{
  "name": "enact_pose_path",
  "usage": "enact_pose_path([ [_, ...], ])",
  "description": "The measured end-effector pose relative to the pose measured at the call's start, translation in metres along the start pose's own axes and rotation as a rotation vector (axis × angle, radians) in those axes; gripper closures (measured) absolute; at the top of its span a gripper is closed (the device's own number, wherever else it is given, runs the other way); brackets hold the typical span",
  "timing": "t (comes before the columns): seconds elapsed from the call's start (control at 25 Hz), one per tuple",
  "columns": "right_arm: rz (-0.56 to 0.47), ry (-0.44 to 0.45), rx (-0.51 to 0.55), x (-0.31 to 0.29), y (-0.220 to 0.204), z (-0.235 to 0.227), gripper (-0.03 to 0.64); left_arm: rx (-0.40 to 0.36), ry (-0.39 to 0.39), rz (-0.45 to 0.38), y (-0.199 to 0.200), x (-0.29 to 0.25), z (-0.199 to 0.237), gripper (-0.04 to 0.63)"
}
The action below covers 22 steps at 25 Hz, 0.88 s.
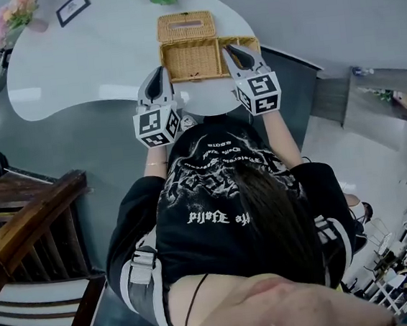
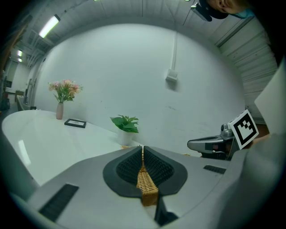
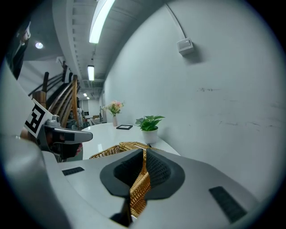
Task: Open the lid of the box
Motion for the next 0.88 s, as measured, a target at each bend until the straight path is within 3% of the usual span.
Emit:
enact_pose_path([
  [0.08, -0.002, -0.015, -0.009, 0.004, -0.003, 0.001, 0.585, -0.002, -0.003, 0.004, -0.003, 0.003, -0.001, 0.566],
  [0.24, -0.005, 0.047, -0.056, 0.010, -0.007, 0.008, 0.591, 0.017, -0.047, -0.021, -0.002, 0.007, -0.006, 0.566],
  [0.88, -0.001, 0.032, 0.022, 0.015, -0.009, 0.010, 0.591, -0.007, -0.043, 0.001, -0.006, 0.003, -0.009, 0.566],
])
Point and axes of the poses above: the fingertips, and each gripper's own axes: x backward along the fingers, z to its left, y out of its top, the point moved 5 cm from there along x, backward along the fingers, and after that the axes turned 2 degrees about z, right-handed, at the moved point
